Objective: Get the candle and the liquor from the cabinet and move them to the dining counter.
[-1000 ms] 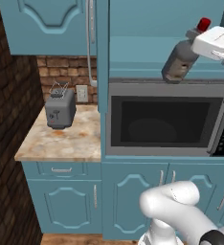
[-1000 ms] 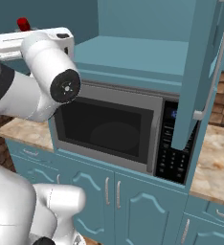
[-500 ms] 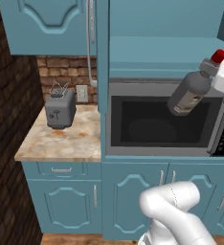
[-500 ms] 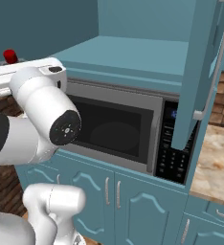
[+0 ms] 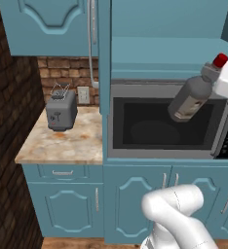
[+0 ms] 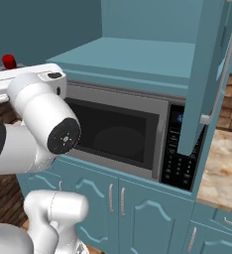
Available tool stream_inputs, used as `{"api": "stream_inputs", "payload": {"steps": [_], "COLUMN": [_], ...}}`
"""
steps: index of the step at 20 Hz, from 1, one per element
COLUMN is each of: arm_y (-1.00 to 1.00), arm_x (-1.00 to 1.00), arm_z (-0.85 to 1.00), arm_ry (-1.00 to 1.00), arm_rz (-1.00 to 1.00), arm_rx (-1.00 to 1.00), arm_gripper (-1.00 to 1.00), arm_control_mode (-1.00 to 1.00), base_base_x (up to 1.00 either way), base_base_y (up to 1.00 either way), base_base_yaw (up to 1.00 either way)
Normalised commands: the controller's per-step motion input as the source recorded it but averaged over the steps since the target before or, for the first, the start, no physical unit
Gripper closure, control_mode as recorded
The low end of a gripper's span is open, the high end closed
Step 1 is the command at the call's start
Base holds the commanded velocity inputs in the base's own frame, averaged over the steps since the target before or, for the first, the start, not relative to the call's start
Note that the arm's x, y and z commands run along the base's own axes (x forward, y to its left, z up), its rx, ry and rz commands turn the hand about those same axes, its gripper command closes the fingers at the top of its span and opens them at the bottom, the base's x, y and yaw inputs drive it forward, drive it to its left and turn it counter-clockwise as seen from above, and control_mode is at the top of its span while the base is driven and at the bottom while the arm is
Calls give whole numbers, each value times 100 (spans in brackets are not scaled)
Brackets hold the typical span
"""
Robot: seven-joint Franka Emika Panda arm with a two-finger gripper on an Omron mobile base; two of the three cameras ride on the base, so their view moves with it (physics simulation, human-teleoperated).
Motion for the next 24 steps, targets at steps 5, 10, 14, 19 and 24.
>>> {"api": "stream_inputs", "payload": {"steps": [5, 10, 14, 19, 24], "arm_y": [1, 0, 0, 0, 0], "arm_x": [-15, 0, 0, 0, 0], "arm_z": [-7, 0, 0, 0, 0], "arm_ry": [1, 0, 0, 0, 0], "arm_rz": [0, 0, 0, 0, 0], "arm_rx": [0, 0, 0, 0, 0], "arm_gripper": [100, 100, 100, 100, 100], "arm_control_mode": [100, 100, 100, 100, 100], "base_base_x": [-24, -53, -44, -48, -38], "base_base_y": [0, 12, 11, 10, 53], "base_base_yaw": [0, -2, -5, -10, -28]}}
